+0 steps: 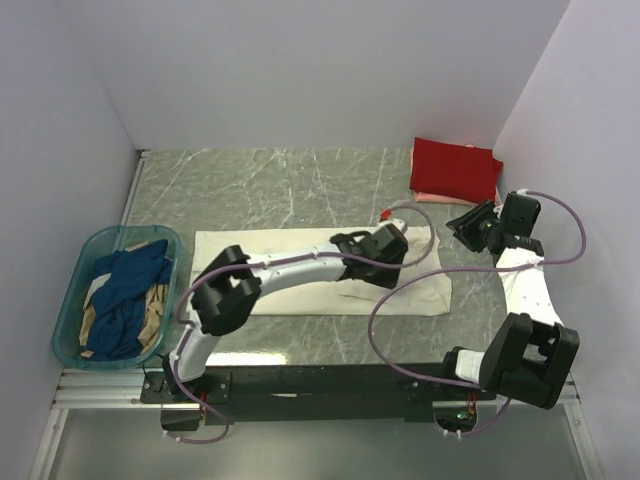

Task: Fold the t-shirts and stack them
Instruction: Fold the tshirt

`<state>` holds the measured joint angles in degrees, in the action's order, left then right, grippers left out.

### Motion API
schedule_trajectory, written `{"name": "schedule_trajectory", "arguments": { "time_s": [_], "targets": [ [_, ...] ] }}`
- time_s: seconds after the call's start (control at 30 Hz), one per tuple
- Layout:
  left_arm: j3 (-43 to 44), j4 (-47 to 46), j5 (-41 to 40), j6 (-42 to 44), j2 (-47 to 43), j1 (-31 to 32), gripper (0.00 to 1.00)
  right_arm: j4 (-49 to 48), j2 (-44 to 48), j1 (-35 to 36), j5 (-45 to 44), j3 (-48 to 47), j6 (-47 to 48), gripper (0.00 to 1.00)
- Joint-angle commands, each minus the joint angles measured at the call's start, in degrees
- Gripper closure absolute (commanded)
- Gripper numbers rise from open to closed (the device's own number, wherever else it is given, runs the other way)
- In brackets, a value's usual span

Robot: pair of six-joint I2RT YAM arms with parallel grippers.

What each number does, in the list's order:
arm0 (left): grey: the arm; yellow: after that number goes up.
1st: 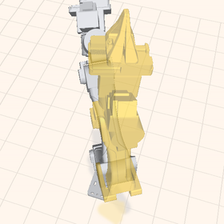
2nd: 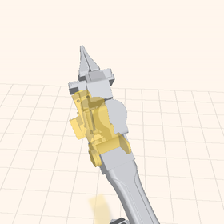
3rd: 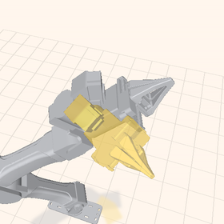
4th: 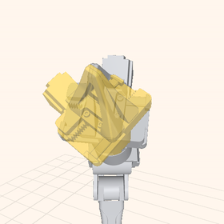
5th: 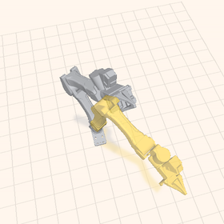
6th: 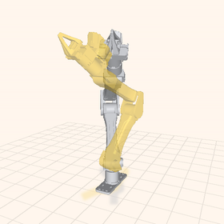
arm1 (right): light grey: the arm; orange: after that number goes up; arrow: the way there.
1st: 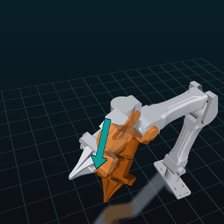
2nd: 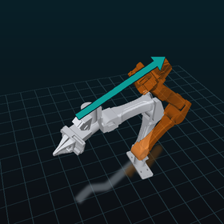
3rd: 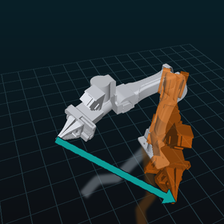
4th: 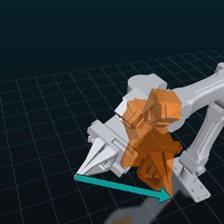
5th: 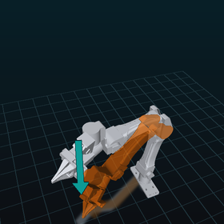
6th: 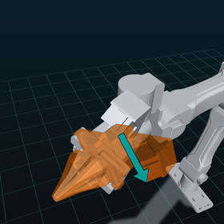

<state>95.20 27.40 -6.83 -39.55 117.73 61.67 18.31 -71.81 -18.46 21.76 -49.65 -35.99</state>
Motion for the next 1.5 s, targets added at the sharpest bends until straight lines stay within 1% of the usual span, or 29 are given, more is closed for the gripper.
{"name": "schedule_trajectory", "arguments": {
  "time_s": [0.0, 0.2, 0.4, 0.53, 0.93, 1.1, 1.13, 1.2, 1.33, 1.4, 1.47],
  "targets": [
    [5.07, 1.25, -3.19, 2.11, 3.02, 2.83, 0.47, 1.47, 4.03, -1.84, 2.32, 0.87, -0.13, 0.56],
    [7.89, 0.29, -4.77, 3.25, 7.95, 6.0, 0.47, 0.59, 8.79, -2.55, 4.17, 1.31, -2.42, 0.56],
    [10.52, -0.15, -6.26, 3.87, 10.58, 7.59, 0.47, 0.68, 9.93, -2.64, 4.17, 1.83, -2.95, 0.57],
    [11.5, -0.59, -8.89, 4.04, 12.08, 8.47, 0.47, -0.98, 11.6, -2.64, 4.78, 2.89, -4.52, 0.58],
    [15.72, 0.73, -12.68, 4.66, 15.77, 9.78, 0.51, -0.81, 10.38, -2.64, 5.92, 2.1, -3.74, 0.58],
    [15.11, 0.38, -13.3, 4.39, 16.12, 9.87, 0.55, -1.34, 9.85, -2.63, 6.19, 2.45, -3.74, 0.58],
    [15.02, 0.29, -13.38, 4.39, 15.95, 9.87, 0.58, -1.52, 9.76, -2.64, 6.28, 2.62, -3.65, 0.58],
    [14.58, 0.11, -13.73, 4.39, 15.6, 10.05, 0.6, -1.52, 9.41, -2.63, 6.28, 2.71, -3.65, 0.58],
    [13.61, -0.24, -15.4, 4.22, 14.46, 10.14, 0.68, -2.22, 9.06, -2.64, 6.45, 3.15, -3.65, 0.59],
    [12.82, -0.33, -16.02, 3.95, 13.58, 10.14, 0.71, -2.13, 8.79, -2.63, 6.37, 3.07, -3.48, 0.59],
    [11.95, -0.5, -16.55, 3.78, 12.88, 10.14, 0.77, -2.22, 8.62, -2.64, 6.37, 3.15, -3.39, 0.59]
  ]
}}
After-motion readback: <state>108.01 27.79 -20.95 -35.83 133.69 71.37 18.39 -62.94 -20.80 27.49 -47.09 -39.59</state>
